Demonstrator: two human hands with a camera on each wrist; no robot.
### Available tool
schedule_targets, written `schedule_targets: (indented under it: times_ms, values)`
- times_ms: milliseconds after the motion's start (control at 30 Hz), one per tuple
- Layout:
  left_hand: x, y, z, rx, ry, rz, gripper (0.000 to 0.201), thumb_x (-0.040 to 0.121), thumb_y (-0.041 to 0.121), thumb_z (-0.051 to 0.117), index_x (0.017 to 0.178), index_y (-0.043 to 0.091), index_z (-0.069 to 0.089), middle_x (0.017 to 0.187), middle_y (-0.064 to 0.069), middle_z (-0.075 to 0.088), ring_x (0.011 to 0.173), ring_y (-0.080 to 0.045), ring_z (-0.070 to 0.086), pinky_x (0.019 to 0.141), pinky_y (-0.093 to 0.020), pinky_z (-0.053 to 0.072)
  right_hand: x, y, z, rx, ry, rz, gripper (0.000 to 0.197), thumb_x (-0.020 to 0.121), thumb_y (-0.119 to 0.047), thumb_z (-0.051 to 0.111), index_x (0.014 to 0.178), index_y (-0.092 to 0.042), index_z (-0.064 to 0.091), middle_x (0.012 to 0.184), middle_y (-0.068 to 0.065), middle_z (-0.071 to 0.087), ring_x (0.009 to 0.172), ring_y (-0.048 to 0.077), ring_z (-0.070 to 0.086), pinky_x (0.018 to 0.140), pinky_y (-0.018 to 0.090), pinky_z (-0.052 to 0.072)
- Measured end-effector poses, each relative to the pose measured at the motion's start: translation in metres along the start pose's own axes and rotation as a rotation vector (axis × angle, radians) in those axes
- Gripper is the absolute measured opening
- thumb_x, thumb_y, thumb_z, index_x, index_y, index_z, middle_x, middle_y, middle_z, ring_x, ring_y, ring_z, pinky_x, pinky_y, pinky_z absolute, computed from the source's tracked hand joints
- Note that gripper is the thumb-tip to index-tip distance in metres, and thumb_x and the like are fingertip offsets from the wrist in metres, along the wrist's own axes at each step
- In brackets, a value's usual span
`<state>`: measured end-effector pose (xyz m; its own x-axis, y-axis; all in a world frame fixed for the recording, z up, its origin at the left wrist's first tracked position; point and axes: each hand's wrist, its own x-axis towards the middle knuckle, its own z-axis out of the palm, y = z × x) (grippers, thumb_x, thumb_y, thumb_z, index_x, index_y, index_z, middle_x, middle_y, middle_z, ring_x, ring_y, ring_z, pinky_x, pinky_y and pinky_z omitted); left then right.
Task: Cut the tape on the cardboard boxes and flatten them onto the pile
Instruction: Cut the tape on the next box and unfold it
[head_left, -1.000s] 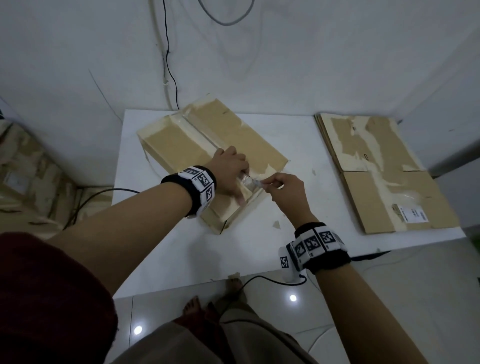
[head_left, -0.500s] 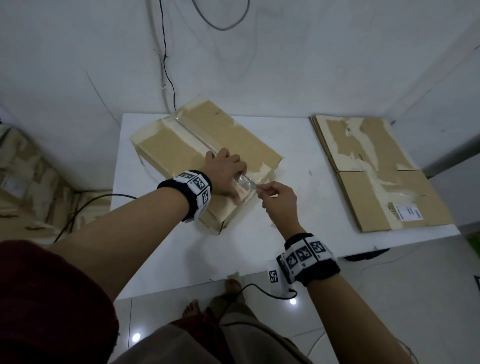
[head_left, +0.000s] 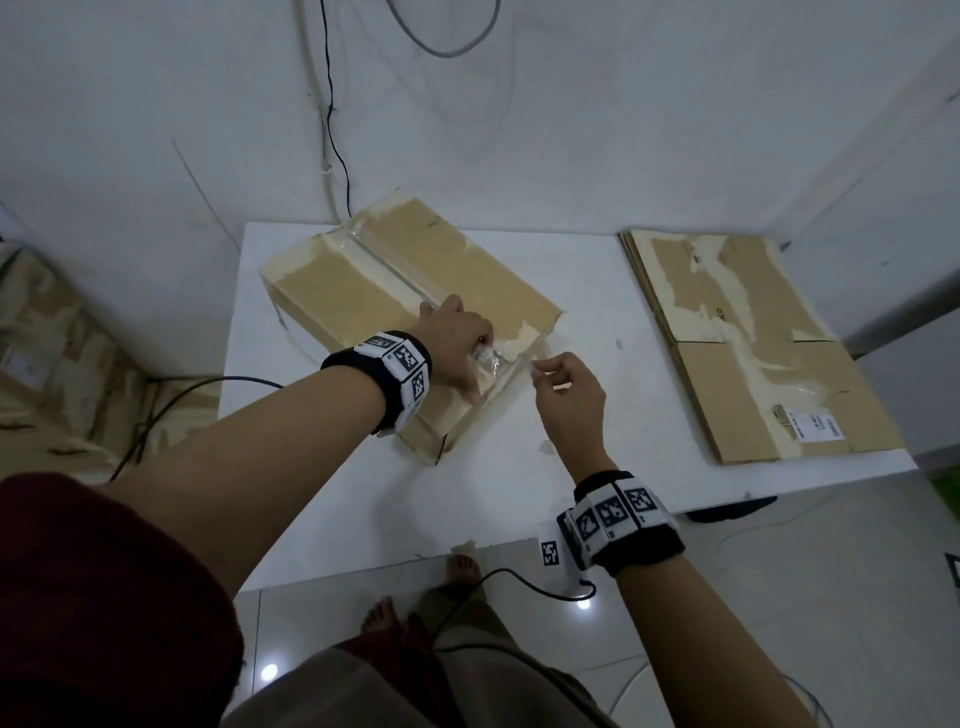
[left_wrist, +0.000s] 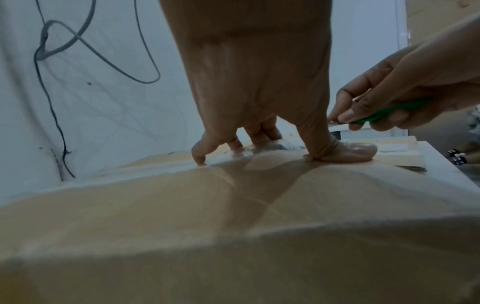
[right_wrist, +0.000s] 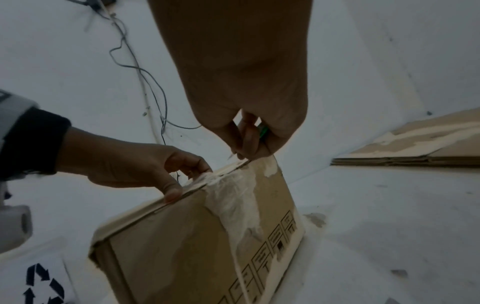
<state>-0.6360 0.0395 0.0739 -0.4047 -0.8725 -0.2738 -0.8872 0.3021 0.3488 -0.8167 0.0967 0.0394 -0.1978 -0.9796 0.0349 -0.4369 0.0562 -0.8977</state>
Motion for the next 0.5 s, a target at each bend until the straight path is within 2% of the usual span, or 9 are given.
schedule_targets:
  times_ms: [100, 167, 300, 367, 433, 500]
  values:
    - [0.001, -0.003, 0.006, 0.001, 0.023, 0.016, 0.069, 0.057, 0.047, 0.084, 0.114, 0.023, 0.053, 0.113, 0.007, 0.055, 0.113, -0.022, 0.032, 0.098, -0.042, 0.029, 0.006, -0.003, 0.0, -0.013, -0.01, -0.071, 0.022, 0.09, -0.032, 0.07, 0.084, -0.011, 0.064, 0.082, -0.002, 0.065, 0.067, 0.0, 0.053, 0.06, 0.009, 0.041]
    - [0.0, -0.004, 0.01, -0.002, 0.042, 0.021, 0.069, 0.057, 0.049, 0.083, 0.114, 0.023, 0.054, 0.115, 0.007, 0.055, 0.115, -0.024, 0.032, 0.1, -0.043, 0.028, 0.011, -0.002, 0.004, -0.031, -0.042, -0.077, 0.022, 0.089, -0.032, 0.071, 0.082, -0.013, 0.064, 0.084, -0.006, 0.067, 0.074, 0.0, 0.055, 0.062, 0.01, 0.042]
    - [-0.001, -0.007, 0.011, -0.019, 0.054, 0.024, 0.069, 0.058, 0.048, 0.083, 0.116, 0.024, 0.054, 0.116, 0.008, 0.055, 0.115, -0.024, 0.031, 0.101, -0.042, 0.027, 0.019, -0.001, 0.009, -0.095, -0.114, -0.072, 0.008, 0.09, -0.02, 0.069, 0.084, -0.015, 0.067, 0.08, -0.015, 0.062, 0.073, -0.003, 0.055, 0.066, 0.012, 0.04]
    - [-0.003, -0.008, 0.011, -0.012, 0.057, 0.031, 0.07, 0.059, 0.05, 0.083, 0.117, 0.025, 0.054, 0.116, 0.008, 0.054, 0.115, -0.025, 0.031, 0.102, -0.042, 0.027, 0.022, 0.0, 0.008, -0.133, -0.16, -0.087, 0.008, 0.089, -0.01, 0.066, 0.084, -0.016, 0.068, 0.079, -0.016, 0.061, 0.07, -0.005, 0.054, 0.065, 0.009, 0.039]
    - [-0.003, -0.008, 0.012, -0.003, 0.056, 0.041, 0.069, 0.059, 0.05, 0.082, 0.116, 0.024, 0.054, 0.115, 0.007, 0.054, 0.115, -0.026, 0.031, 0.101, -0.041, 0.027, 0.024, 0.0, 0.005, -0.14, -0.205, -0.077, 0.011, 0.088, -0.007, 0.065, 0.083, -0.016, 0.069, 0.078, -0.012, 0.063, 0.071, -0.002, 0.056, 0.066, 0.01, 0.04]
    - [-0.002, -0.007, 0.013, 0.005, 0.051, 0.046, 0.069, 0.059, 0.05, 0.082, 0.116, 0.024, 0.054, 0.115, 0.007, 0.054, 0.116, -0.027, 0.032, 0.101, -0.041, 0.027, 0.022, 0.0, 0.003, -0.119, -0.232, -0.04, 0.011, 0.087, -0.005, 0.064, 0.085, -0.015, 0.07, 0.08, -0.004, 0.066, 0.08, 0.008, 0.06, 0.07, 0.013, 0.042]
